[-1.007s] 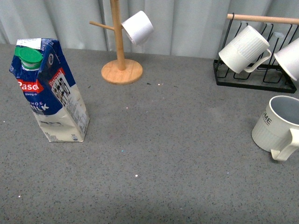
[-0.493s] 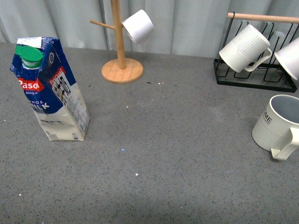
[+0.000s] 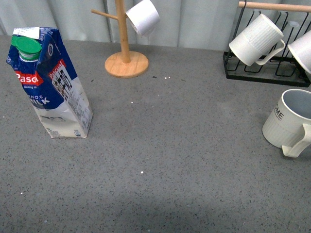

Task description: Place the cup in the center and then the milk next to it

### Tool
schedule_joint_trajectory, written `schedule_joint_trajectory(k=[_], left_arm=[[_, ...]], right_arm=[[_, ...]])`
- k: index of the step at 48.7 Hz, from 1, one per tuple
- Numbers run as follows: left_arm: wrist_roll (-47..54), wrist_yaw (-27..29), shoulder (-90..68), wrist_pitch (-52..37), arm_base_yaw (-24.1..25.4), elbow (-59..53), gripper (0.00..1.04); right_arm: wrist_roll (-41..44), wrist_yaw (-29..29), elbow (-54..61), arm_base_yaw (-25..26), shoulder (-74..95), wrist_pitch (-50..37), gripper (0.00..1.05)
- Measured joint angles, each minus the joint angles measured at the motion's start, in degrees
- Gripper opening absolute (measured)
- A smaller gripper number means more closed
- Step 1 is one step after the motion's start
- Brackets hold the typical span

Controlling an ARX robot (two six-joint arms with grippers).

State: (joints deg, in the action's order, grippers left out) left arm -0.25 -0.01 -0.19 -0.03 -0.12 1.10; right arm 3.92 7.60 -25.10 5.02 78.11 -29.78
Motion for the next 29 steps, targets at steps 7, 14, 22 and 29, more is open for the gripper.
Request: schedule_joint_trajectory(k=[7, 14, 22, 29], left_arm=[[0.0, 0.0, 0.0, 0.0, 0.0, 0.0, 0.98], [0.0, 0.0, 0.0, 0.0, 0.0, 0.0, 0.98], [0.0, 0.0, 0.0, 0.0, 0.0, 0.0, 0.98], [0.0, 0.0, 0.0, 0.0, 0.0, 0.0, 0.98]], right_arm=[[-2.2, 1.5, -7.8, -0.1, 11.2, 3.1, 0.95], [-6.0, 2.2, -13.5, -0.5, 19.7, 7.5, 0.95], [-9.5, 2.8, -16.8, -1.1, 24.3, 11.0, 0.95], [-11.0, 2.9, -18.0, -2.0, 27.4, 11.8, 0.95]])
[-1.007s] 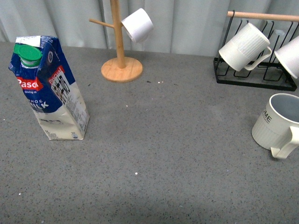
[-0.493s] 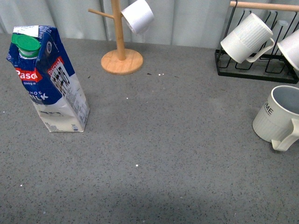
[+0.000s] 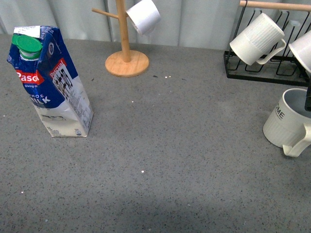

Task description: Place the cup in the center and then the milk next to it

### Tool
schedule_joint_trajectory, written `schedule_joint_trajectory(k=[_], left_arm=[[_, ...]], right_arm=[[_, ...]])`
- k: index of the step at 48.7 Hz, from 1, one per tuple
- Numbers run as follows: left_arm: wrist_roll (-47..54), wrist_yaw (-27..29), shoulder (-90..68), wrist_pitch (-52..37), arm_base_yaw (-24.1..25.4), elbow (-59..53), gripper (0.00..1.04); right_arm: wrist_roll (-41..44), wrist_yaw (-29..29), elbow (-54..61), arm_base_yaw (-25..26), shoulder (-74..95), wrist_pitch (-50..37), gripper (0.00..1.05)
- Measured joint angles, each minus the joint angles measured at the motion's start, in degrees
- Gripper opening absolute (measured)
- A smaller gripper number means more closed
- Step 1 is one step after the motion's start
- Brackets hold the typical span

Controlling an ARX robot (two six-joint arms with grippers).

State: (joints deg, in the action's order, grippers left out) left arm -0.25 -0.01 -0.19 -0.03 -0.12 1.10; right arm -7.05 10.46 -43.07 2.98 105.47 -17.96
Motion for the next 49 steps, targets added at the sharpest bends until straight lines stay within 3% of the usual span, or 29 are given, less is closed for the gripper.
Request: schedule_joint_trajectory(k=[8, 13, 25, 34, 39, 49], left_arm=[[0.0, 0.0, 0.0, 0.0, 0.0, 0.0, 0.98], [0.0, 0.0, 0.0, 0.0, 0.0, 0.0, 0.98], [0.0, 0.0, 0.0, 0.0, 0.0, 0.0, 0.98], [0.0, 0.0, 0.0, 0.0, 0.0, 0.0, 0.98], [0.0, 0.0, 0.0, 0.0, 0.0, 0.0, 0.98], [0.0, 0.0, 0.0, 0.0, 0.0, 0.0, 0.98]], right_arm=[[-1.4, 0.2, -1.2, -0.1, 1.5, 1.8, 0.95], [-2.1, 0.2, -1.4, 0.0, 1.8, 2.1, 0.78], [-3.0, -0.1, -1.4, 0.4, 1.9, 2.7, 0.47], [-3.8, -0.5, -1.6, 0.7, 1.9, 3.8, 0.14], [-4.0, -1.0, -2.1, 0.7, 1.9, 4.2, 0.01], [-4.8, -2.6, -3.0, 0.5, 0.7, 6.1, 0.01]])
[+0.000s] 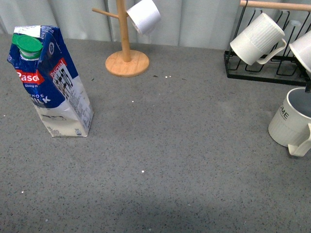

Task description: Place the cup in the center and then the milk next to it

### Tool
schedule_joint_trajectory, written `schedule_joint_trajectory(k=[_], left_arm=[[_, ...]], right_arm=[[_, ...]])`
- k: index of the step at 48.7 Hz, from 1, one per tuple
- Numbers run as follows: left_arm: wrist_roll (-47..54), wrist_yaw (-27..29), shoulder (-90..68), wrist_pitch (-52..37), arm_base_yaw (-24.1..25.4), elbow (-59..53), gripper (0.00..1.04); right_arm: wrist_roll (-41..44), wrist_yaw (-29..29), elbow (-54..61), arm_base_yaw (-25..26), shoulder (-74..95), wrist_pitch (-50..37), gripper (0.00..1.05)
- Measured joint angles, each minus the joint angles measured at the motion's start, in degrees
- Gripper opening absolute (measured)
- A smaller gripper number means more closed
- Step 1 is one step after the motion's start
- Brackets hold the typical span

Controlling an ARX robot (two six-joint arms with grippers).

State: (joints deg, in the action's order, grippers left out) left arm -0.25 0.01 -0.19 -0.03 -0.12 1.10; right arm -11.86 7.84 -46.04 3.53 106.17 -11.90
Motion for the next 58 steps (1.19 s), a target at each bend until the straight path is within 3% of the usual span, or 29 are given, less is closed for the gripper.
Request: schedule_joint_trajectory(k=[13, 28, 55, 58], left_arm=[[0.0, 0.0, 0.0, 0.0, 0.0, 0.0, 0.98], [0.0, 0.0, 0.0, 0.0, 0.0, 0.0, 0.98], [0.0, 0.0, 0.0, 0.0, 0.0, 0.0, 0.98], [0.0, 0.0, 0.0, 0.0, 0.0, 0.0, 0.98]], right_arm=[[-1.9, -4.1, -3.5, -4.4, -4.0, 5.3, 0.01], [-5.1, -6.8, -6.6, -19.5, -0.6, 4.3, 0.01], [-5.9, -7.0, -9.3, -22.2, 5.4, 6.1, 0.01], [-5.9, -7.4, -9.3, -22.3, 5.4, 6.1, 0.06]])
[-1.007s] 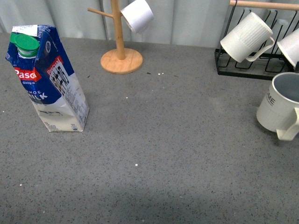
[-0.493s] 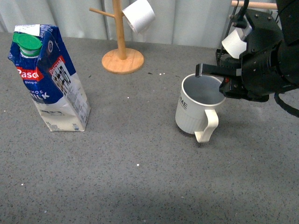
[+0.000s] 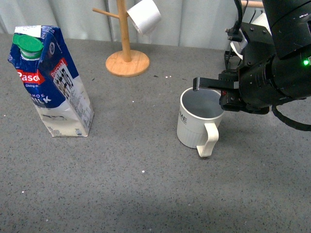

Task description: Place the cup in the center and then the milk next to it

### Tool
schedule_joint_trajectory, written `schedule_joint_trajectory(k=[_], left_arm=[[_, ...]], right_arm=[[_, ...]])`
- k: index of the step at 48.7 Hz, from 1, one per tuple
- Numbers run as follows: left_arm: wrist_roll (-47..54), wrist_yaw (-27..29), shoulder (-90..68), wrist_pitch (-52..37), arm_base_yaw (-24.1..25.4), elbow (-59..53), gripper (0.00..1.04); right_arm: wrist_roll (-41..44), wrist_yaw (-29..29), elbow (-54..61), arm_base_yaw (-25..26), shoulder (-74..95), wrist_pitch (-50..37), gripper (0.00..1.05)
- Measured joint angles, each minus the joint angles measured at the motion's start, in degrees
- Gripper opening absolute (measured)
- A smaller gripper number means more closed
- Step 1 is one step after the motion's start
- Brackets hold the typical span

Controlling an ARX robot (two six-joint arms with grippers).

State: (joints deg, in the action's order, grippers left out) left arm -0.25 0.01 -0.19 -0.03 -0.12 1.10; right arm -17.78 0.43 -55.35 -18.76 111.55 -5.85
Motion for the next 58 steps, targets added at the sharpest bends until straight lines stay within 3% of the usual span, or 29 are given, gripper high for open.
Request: schedule_joint_trajectory(k=[5, 29, 36, 41, 47, 56, 58], left_arm=[[0.0, 0.0, 0.0, 0.0, 0.0, 0.0, 0.98], [0.0, 0.0, 0.0, 0.0, 0.0, 0.0, 0.98], [0.0, 0.0, 0.0, 0.0, 0.0, 0.0, 0.98], [0.0, -0.1, 0.0, 0.0, 0.0, 0.0, 0.98], [0.0, 0.0, 0.0, 0.0, 0.0, 0.0, 0.98], [0.0, 0.0, 0.0, 0.0, 0.0, 0.0, 0.98], [0.0, 0.0, 0.0, 0.0, 0.0, 0.0, 0.98]], right_arm=[[0.0, -0.6, 0.0, 0.1, -1.0, 0.0, 0.28], [3.6, 1.6, 7.3, 1.0, -18.5, -9.3, 0.97], [7.4, 2.7, 13.2, 1.0, -23.8, -12.6, 0.94], [12.9, 13.6, 22.2, 0.9, -23.9, -35.5, 0.79], [16.0, 14.5, 30.8, 3.2, -26.5, -51.0, 0.61], [17.3, 11.4, 38.1, 6.7, -34.7, -53.6, 0.31], [17.5, 10.4, 40.4, 7.8, -36.9, -53.1, 0.2]])
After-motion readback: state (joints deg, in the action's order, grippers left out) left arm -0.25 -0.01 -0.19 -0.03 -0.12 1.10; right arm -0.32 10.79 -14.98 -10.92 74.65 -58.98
